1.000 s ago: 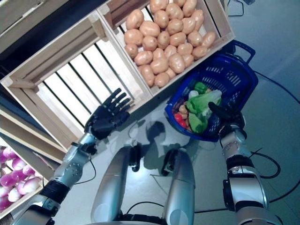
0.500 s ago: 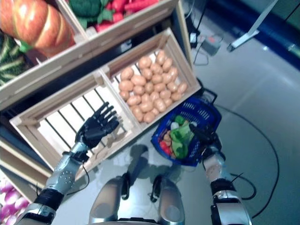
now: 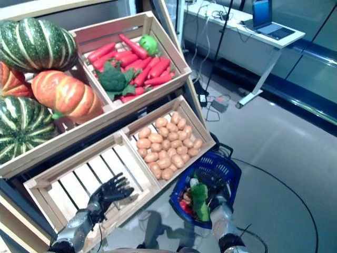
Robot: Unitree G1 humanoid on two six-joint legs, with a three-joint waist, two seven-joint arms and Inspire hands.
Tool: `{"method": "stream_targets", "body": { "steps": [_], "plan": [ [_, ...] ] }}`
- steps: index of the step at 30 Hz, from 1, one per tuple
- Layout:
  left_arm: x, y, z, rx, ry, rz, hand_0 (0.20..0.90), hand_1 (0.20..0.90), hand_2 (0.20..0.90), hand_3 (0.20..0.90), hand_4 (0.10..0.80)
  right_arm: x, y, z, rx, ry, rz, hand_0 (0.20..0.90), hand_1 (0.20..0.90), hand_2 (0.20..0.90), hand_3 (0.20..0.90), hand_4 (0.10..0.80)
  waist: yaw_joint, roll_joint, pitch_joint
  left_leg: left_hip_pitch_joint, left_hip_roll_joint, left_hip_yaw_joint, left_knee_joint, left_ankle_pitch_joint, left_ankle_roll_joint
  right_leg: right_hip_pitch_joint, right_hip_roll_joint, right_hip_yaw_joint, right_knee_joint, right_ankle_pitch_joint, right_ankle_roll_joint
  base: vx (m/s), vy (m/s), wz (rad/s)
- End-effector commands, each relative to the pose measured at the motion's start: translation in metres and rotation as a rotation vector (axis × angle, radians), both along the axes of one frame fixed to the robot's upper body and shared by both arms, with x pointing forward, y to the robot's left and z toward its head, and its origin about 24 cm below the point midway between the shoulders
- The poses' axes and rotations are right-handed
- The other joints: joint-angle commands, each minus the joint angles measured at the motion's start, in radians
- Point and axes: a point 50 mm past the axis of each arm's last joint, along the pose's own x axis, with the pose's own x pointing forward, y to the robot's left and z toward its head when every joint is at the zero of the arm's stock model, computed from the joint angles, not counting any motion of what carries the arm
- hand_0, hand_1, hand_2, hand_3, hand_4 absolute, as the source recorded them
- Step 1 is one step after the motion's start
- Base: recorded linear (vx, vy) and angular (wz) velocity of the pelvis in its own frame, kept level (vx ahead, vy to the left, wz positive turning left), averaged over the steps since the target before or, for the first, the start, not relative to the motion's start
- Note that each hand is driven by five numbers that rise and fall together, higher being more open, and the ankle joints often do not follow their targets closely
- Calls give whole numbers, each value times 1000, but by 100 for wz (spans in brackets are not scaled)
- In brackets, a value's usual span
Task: Put vegetables into the basket
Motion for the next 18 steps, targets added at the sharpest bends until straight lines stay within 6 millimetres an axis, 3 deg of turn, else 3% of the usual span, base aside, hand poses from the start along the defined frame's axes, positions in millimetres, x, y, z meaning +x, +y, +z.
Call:
{"method": "stream_targets", "body": {
  "steps": [1, 4, 8, 13, 18],
  "plan": [
    [18, -2, 11, 75, -119, -61, 900, 900, 900, 900, 800, 2, 1, 0, 11, -40, 46, 900, 900, 900, 900, 800, -13, 7, -32, -18, -30, 8, -30, -1, 10, 4, 17, 39, -28, 51, -50, 0, 0, 0],
    [6, -9, 4, -35, -104, -66, 900, 900, 900, 900, 800, -24, 7, -19, 58, 61, 37, 900, 900, 900, 900, 800, -22, 11, -33, -5, -30, 18, -30, -10, 14, 15, 18, 41, -30, 47, -52, 21, 23, -5],
    [-3, -20, -3, -149, -92, -24, 900, 900, 900, 900, 800, -43, 14, -31, 40, 141, 60, 900, 900, 900, 900, 800, -28, 23, -30, 5, -34, 17, -30, -15, 17, 27, 20, 44, -37, 46, -53, 8, 28, -3],
    [-11, -27, -13, -182, -27, 36, 900, 900, 900, 900, 800, -49, 29, -36, 29, 177, 212, 900, 900, 900, 900, 800, -30, 27, -31, 8, -37, 3, -30, -16, 15, 39, 20, 38, -44, 42, -58, -5, 5, -1],
    [-16, -28, -18, -216, 14, 100, 900, 900, 900, 900, 800, -40, 40, -32, -3, 140, 354, 900, 900, 900, 900, 800, -23, 19, -35, 14, -39, -16, -30, -16, 13, 53, 18, 28, -49, 35, -61, -3, -11, 4]
  ]
}}
